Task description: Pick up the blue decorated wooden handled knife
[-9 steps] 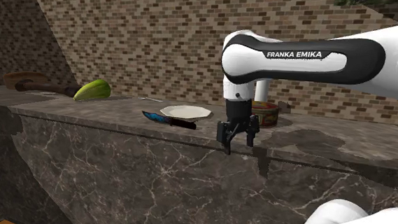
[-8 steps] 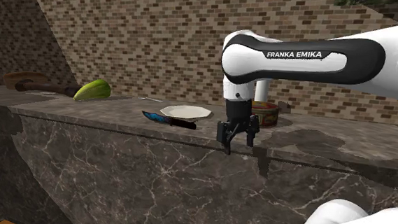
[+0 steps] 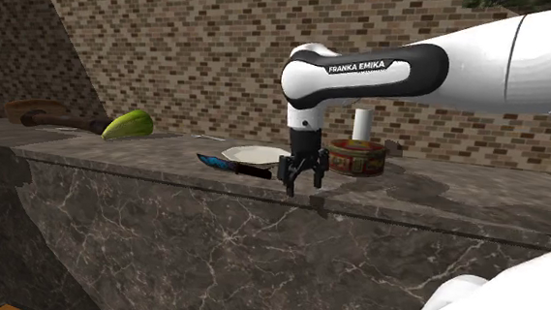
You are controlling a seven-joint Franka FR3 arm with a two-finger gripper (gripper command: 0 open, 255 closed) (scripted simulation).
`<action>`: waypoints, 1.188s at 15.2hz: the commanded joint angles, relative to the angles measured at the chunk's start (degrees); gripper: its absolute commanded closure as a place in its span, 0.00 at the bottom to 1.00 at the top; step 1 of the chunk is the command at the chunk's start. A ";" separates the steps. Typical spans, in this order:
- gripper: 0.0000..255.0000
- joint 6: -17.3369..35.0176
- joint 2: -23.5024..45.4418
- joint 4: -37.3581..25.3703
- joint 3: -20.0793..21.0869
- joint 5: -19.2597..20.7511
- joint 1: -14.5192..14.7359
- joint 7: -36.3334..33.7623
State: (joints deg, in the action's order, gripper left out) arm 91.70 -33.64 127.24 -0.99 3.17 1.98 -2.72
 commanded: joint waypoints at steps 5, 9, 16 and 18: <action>0.00 4.67 12.00 -10.17 -0.77 -1.29 1.60 4.23; 0.00 6.14 19.66 -18.16 -1.13 -2.45 2.45 7.25; 0.00 5.91 33.52 -35.29 -1.08 -4.91 3.45 12.29; 0.00 5.10 37.77 -41.19 -0.88 -5.63 3.61 13.60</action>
State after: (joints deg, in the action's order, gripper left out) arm 96.94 2.17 88.64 -1.99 -2.10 5.48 10.21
